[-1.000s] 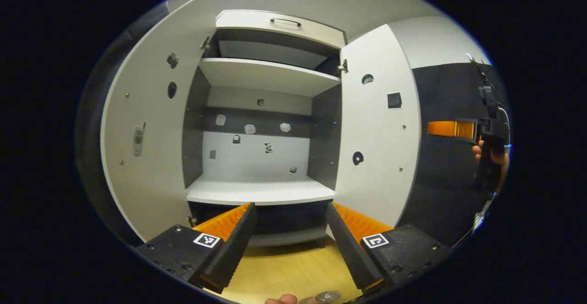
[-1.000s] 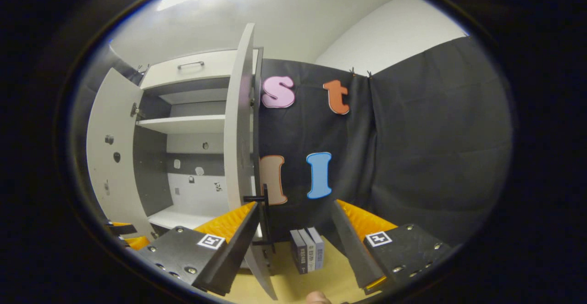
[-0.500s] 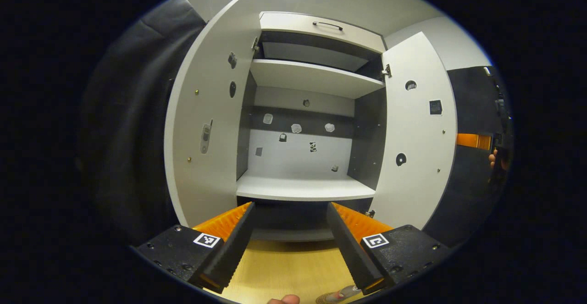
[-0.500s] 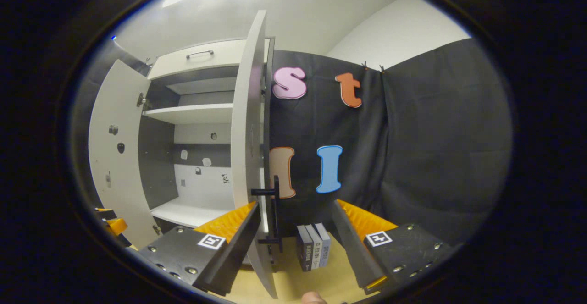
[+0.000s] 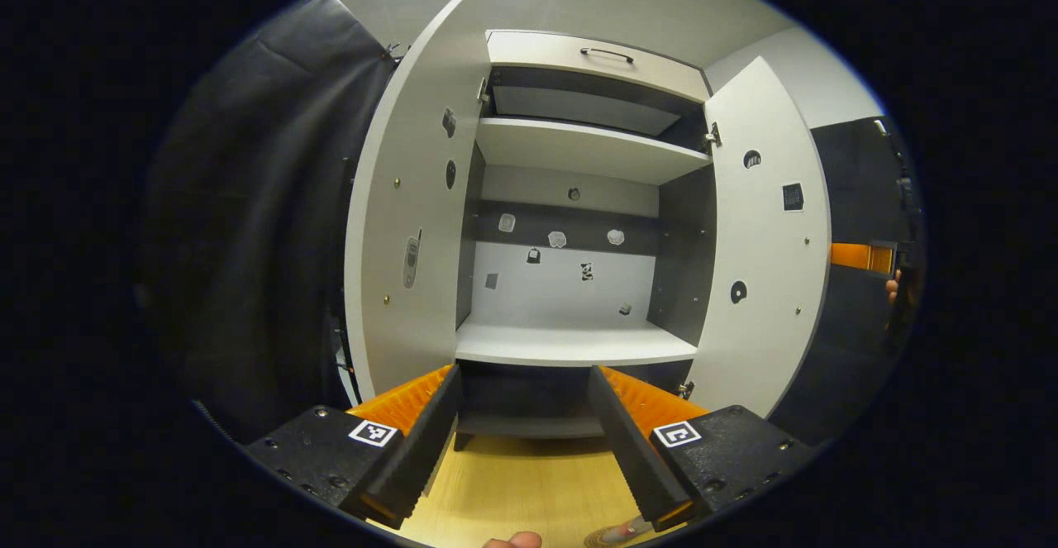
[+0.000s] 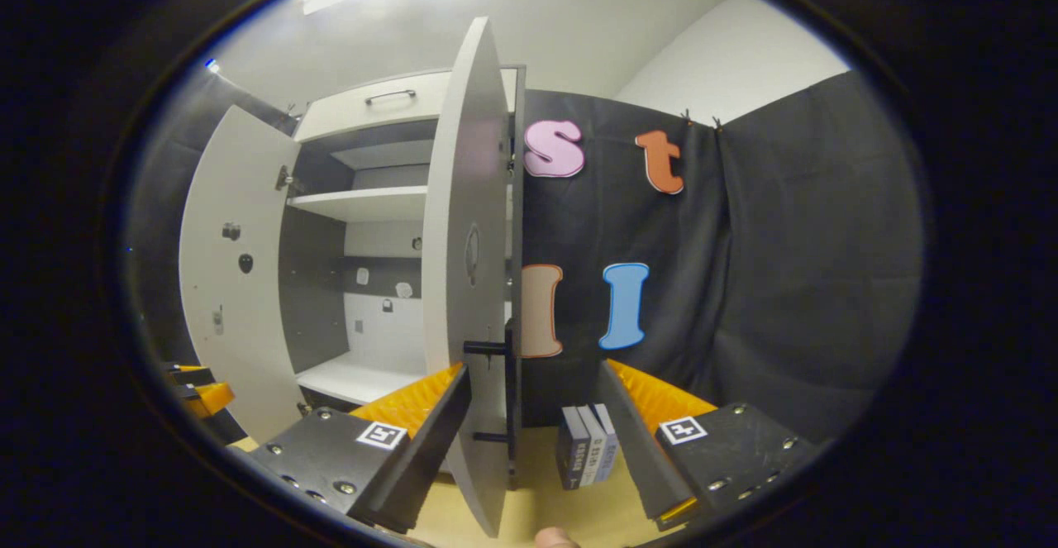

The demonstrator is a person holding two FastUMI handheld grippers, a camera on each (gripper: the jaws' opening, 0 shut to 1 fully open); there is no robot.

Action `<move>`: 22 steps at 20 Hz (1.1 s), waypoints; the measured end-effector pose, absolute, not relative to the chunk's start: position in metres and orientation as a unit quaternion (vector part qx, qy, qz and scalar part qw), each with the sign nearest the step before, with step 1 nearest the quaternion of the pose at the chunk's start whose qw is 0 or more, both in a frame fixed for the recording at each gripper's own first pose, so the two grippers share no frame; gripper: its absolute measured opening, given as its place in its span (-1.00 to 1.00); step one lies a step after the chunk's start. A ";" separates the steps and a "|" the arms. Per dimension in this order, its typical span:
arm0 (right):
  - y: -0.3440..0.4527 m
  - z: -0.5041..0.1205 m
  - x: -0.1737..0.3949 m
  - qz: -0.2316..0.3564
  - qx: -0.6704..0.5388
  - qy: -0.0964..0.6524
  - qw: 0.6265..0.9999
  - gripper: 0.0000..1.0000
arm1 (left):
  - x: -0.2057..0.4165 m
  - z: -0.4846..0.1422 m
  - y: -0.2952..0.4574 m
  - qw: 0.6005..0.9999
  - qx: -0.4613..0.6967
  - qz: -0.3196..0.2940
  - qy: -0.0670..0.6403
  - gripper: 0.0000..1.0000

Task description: Grasp the bottle in the cabinet with the left hand and place it on the coaster, then close the right door with the right hand and the left door with the left hand.

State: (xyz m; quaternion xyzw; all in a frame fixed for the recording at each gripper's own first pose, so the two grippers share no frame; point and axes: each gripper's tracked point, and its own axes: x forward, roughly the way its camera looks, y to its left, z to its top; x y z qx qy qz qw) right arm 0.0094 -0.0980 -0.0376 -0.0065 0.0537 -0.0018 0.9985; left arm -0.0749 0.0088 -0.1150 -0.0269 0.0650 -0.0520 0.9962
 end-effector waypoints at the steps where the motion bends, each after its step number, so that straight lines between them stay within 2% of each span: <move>1: -0.093 -0.038 0.010 0.004 -0.006 0.054 0.999 0.92 | -0.075 -0.114 0.011 0.996 -0.024 -0.049 0.064 0.93; 22: 0.002 -0.052 0.039 0.100 0.012 0.065 0.993 0.92 | -0.100 -0.118 0.072 0.997 -0.012 0.032 0.074 0.93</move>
